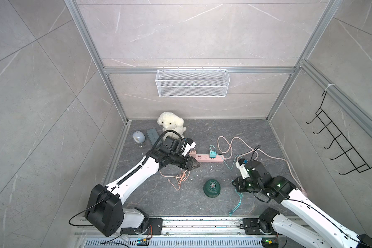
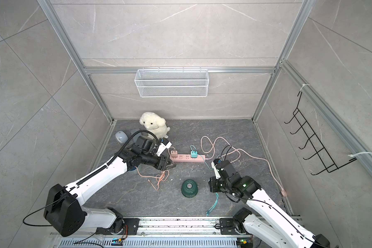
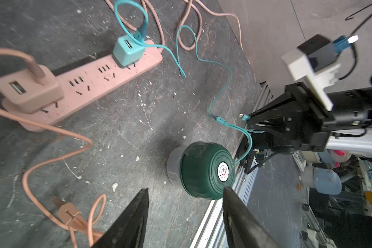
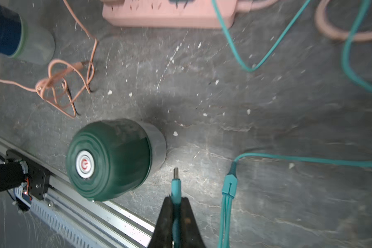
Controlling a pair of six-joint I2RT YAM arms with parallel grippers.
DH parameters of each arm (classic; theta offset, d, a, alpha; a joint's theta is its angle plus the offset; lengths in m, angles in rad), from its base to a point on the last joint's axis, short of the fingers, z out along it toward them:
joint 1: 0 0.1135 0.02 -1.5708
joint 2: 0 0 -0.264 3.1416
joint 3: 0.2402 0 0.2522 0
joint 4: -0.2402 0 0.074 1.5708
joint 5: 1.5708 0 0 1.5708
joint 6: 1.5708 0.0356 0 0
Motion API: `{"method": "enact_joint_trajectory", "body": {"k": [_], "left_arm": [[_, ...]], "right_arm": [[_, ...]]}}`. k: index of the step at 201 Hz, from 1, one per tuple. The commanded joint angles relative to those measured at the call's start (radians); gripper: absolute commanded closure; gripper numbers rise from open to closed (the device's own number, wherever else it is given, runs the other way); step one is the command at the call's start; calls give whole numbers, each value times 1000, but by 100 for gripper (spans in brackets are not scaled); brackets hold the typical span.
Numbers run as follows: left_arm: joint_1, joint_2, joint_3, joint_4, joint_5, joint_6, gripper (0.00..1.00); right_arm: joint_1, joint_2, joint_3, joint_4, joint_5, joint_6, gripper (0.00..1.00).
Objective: Charge the cordless meat grinders
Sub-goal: Move the cordless meat grinder to the center of the board.
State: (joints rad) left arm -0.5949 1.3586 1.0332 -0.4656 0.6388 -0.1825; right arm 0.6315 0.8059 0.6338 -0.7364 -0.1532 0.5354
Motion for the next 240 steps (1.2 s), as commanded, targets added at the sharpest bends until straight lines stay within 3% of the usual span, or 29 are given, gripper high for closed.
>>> {"method": "enact_joint_trajectory", "body": {"k": [1, 47, 83, 151, 169, 193, 213, 240], "left_arm": [[-28, -19, -24, 7, 33, -2, 39], [-156, -5, -120, 93, 5, 5, 28], [-169, -72, -252, 252, 1, -21, 24], [-169, -234, -301, 149, -215, -12, 17], [-170, -290, -314, 134, -230, 80, 14], [-171, -320, -289, 100, -199, 323, 12], [-169, -268, -249, -3, -127, 580, 12], [-167, -184, -217, -34, -65, 787, 13]], "right_arm": [[53, -7, -81, 217, -74, 146, 94], [156, 143, -186, 499, -92, 245, 94], [195, 301, -169, 673, -109, 260, 94], [192, 547, -9, 717, -162, 134, 94], [170, 534, -16, 697, -170, 116, 94], [135, 500, -19, 649, -193, 94, 94], [115, 461, -24, 631, -204, 82, 94], [89, 425, -38, 635, -234, 73, 93]]}}
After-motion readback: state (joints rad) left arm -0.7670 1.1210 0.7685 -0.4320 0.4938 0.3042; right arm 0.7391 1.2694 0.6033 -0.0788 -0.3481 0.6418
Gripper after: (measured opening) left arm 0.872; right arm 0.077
